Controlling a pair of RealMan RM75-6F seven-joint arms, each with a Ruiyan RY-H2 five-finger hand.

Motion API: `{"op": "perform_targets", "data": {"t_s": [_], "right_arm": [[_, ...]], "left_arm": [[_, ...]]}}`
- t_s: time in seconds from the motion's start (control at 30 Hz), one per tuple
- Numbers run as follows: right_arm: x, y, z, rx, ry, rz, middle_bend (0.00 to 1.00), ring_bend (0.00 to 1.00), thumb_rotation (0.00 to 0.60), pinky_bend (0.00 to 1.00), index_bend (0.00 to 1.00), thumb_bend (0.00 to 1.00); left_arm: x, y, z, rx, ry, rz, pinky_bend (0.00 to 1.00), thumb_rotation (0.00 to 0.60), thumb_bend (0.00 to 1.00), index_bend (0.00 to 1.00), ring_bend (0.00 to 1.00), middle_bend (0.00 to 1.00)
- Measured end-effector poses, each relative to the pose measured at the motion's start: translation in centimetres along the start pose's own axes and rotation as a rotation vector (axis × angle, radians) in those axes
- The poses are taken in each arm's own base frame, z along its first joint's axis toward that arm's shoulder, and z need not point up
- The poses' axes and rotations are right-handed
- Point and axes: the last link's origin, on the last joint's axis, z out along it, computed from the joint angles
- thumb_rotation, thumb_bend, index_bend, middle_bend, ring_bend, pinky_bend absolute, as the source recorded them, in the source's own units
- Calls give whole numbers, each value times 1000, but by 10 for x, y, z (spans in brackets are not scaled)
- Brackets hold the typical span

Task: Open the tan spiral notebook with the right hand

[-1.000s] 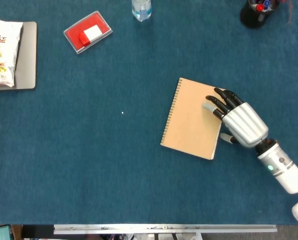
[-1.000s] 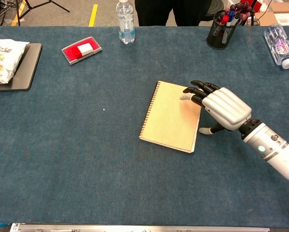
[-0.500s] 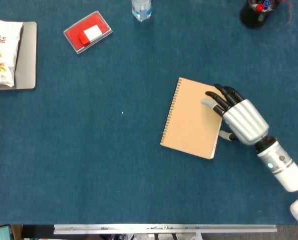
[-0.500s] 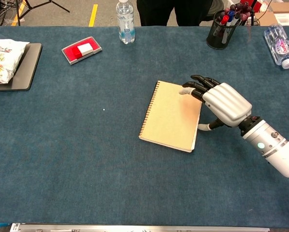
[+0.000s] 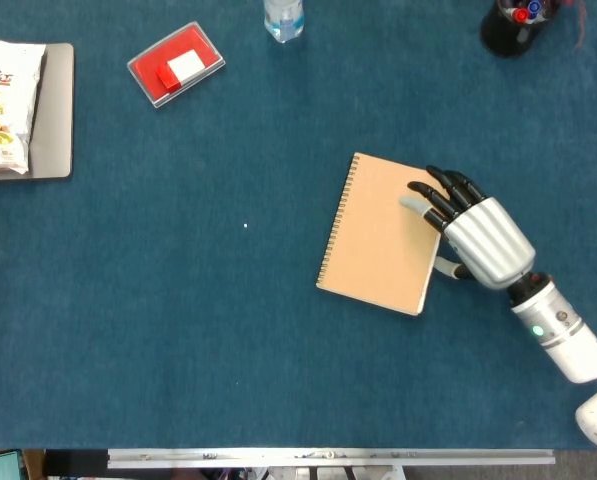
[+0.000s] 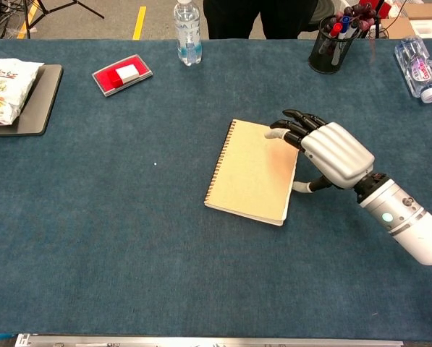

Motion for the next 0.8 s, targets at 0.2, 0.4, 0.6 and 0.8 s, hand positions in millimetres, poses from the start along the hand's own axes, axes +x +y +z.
{"op": "perform_targets", "data": {"t_s": [0.2, 0.4, 0.6, 0.8], "right_arm": [[0, 0, 2, -8, 26, 13, 220, 79, 600, 159, 221, 179], [-4, 0, 2, -16, 17, 12, 221, 79, 600, 159, 222, 183], [-6, 0, 3, -24, 2, 8, 221, 79, 600, 159, 240, 183], [-7, 0, 5, -32, -4, 2, 221, 79, 600, 159, 263, 183]], "left_arm": [[0, 0, 0, 0, -1, 2, 437, 600, 84, 523, 263, 376], [0, 0, 0, 0, -2, 4, 437, 600, 84, 523, 263, 376], [0, 0, 0, 0, -1, 2, 437, 600, 84, 523, 263, 376], [0, 0, 0, -1, -2, 4, 437, 600, 84, 523, 263, 376]]}}
